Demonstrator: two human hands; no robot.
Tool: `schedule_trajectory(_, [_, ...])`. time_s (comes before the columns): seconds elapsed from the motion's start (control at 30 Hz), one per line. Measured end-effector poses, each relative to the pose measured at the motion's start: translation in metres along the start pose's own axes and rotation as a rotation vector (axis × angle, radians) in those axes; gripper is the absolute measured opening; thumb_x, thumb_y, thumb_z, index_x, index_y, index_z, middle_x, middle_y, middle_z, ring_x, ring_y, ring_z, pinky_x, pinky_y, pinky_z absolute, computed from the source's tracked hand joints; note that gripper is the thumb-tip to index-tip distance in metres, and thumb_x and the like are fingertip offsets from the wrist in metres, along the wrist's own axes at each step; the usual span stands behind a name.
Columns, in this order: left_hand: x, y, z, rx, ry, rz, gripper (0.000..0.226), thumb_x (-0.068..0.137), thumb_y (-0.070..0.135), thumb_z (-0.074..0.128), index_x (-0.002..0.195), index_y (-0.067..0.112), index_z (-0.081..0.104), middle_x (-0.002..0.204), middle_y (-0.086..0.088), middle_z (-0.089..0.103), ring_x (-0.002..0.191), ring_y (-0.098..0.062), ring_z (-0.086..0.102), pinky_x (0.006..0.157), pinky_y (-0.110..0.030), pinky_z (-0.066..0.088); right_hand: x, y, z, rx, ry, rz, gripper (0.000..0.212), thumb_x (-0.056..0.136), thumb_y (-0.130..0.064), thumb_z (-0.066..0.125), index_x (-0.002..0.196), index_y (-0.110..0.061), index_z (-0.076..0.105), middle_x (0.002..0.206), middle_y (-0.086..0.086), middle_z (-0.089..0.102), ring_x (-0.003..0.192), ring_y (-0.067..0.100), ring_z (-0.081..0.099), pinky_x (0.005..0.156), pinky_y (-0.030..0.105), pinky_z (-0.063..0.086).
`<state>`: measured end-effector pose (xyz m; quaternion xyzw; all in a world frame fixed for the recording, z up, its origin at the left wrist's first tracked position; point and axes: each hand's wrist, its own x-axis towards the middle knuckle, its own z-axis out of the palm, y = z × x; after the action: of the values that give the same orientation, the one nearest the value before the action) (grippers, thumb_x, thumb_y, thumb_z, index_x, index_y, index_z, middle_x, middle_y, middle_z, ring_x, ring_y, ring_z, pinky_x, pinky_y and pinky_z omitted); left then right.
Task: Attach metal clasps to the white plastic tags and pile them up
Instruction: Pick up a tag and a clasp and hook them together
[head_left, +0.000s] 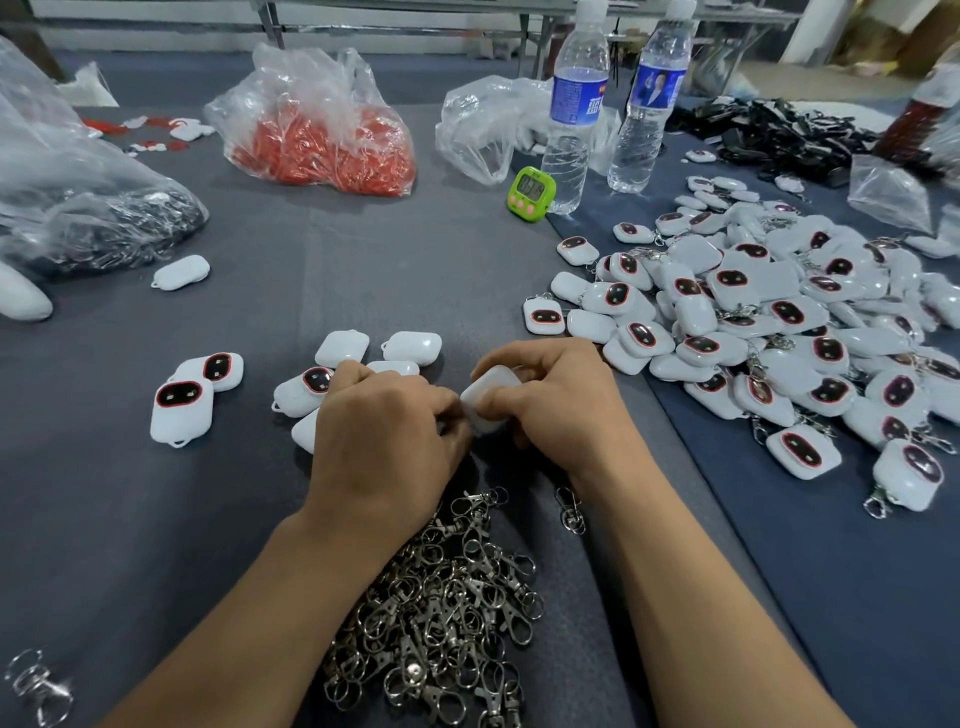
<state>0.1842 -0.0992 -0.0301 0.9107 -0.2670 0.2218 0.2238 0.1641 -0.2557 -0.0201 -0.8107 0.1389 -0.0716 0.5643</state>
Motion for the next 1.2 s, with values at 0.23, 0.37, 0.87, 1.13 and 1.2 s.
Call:
schedule_trajectory(0.23, [0.002, 0.002, -0.003, -0.152, 0.168, -0.042, 0.012, 0.072, 0.019, 0.079, 0.066, 0.025, 0.072, 0.055, 0.009, 0.054, 0.058, -0.010, 0.044, 0.074, -0.031, 0.038, -0.006, -0.006, -0.006, 0.363, -0.060, 0.073, 0.018, 0.075, 0.000, 0.070, 0.072, -0.015, 0.078, 0.063, 0.011, 0.069, 0.037, 0.017, 0.049, 0.039, 0.017, 0.033])
schedule_trajectory(0.37, [0.004, 0.006, -0.009, -0.426, 0.165, -0.153, 0.013, 0.077, 0.022, 0.082, 0.085, 0.032, 0.079, 0.072, 0.017, 0.069, 0.073, -0.009, 0.061, 0.065, -0.010, 0.043, -0.006, -0.010, -0.010, 0.557, -0.112, 0.126, 0.029, 0.083, 0.002, 0.059, 0.068, -0.014, 0.078, 0.059, 0.011, 0.064, 0.038, 0.015, 0.047, 0.039, 0.020, 0.028])
schedule_trajectory(0.87, [0.007, 0.006, -0.012, -0.780, 0.058, -0.180, 0.016, 0.081, 0.015, 0.081, 0.076, 0.030, 0.076, 0.066, 0.003, 0.065, 0.056, -0.006, 0.051, 0.055, -0.016, 0.040, -0.005, -0.006, -0.014, 0.747, -0.193, 0.125, 0.022, 0.070, -0.003, 0.058, 0.071, -0.012, 0.078, 0.062, 0.007, 0.063, 0.048, 0.010, 0.042, 0.040, 0.016, 0.028])
schedule_trajectory(1.13, [0.000, 0.012, -0.007, -0.288, 0.107, -0.050, 0.008, 0.077, 0.014, 0.079, 0.073, 0.020, 0.077, 0.061, 0.007, 0.059, 0.060, -0.015, 0.051, 0.059, -0.030, 0.041, -0.006, -0.010, -0.011, 0.567, -0.146, 0.025, 0.019, 0.062, -0.007, 0.063, 0.071, -0.017, 0.076, 0.060, 0.008, 0.062, 0.038, 0.016, 0.040, 0.039, 0.020, 0.029])
schedule_trajectory(1.2, [0.000, 0.012, -0.007, -0.300, 0.136, -0.062, 0.012, 0.078, 0.012, 0.082, 0.075, 0.021, 0.076, 0.063, 0.010, 0.061, 0.061, -0.013, 0.054, 0.060, -0.023, 0.042, -0.006, -0.011, -0.011, 0.593, -0.141, 0.045, 0.018, 0.070, -0.004, 0.064, 0.074, -0.016, 0.077, 0.064, 0.009, 0.063, 0.040, 0.015, 0.043, 0.040, 0.020, 0.031])
